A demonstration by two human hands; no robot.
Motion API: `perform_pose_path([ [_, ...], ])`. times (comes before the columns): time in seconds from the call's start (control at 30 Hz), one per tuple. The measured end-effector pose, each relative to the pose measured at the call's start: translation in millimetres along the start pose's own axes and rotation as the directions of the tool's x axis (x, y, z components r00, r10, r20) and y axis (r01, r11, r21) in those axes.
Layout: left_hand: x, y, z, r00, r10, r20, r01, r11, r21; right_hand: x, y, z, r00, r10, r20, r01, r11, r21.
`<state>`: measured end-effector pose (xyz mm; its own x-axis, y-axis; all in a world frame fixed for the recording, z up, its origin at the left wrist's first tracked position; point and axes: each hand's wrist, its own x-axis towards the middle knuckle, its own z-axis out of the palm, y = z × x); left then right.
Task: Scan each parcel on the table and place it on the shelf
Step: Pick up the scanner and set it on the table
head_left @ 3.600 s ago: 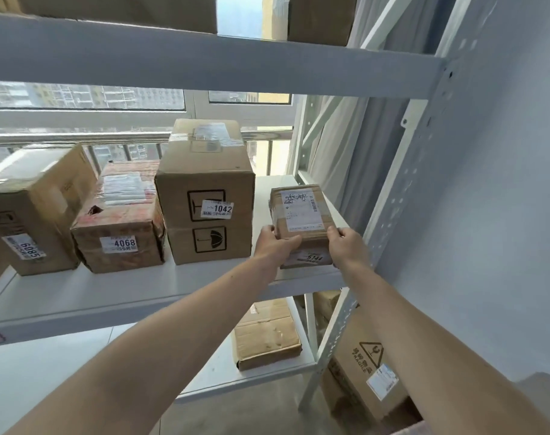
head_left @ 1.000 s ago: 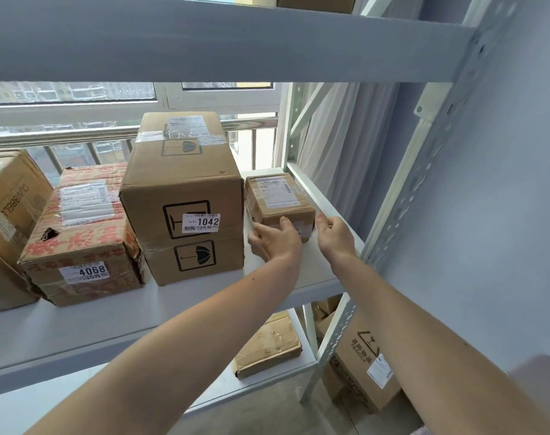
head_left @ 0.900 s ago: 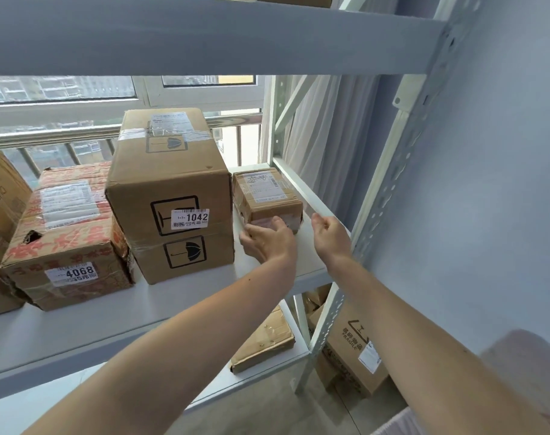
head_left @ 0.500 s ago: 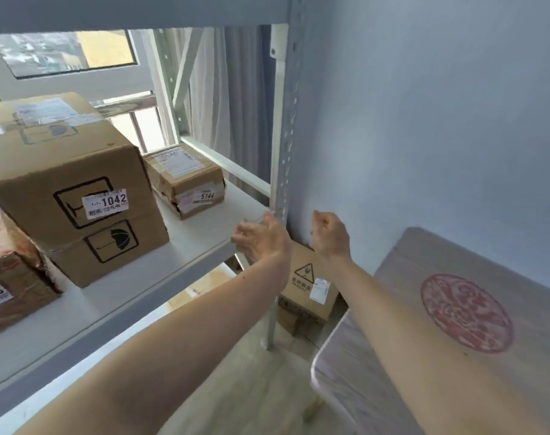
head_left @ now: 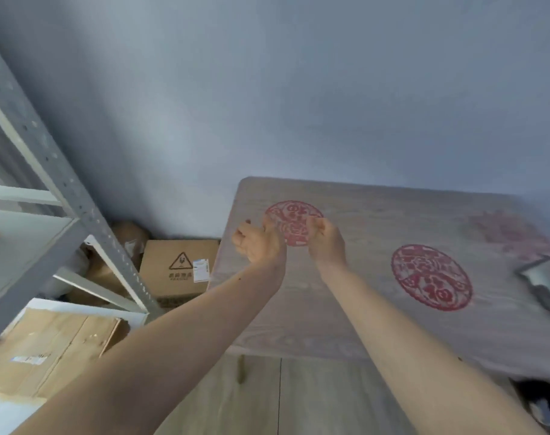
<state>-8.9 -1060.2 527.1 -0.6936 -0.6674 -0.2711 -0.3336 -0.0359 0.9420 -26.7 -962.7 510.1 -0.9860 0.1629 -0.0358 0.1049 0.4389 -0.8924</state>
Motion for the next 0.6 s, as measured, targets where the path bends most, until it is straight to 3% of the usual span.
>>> perform_pose_path([
  [0.3,-142,-17,154,0.943,0.044,0.329,-0.098,0.983,0.152,2,103,-193,0.953,0.132,-0.271,-0.137,0.991,0.003],
  [0.6,-267,-41,289,0.855,-0.032,0.517,-0.128,0.954,0.27,-3,200,-352,0.905,0.24,-0.351,-0.243,0.969,0.038],
])
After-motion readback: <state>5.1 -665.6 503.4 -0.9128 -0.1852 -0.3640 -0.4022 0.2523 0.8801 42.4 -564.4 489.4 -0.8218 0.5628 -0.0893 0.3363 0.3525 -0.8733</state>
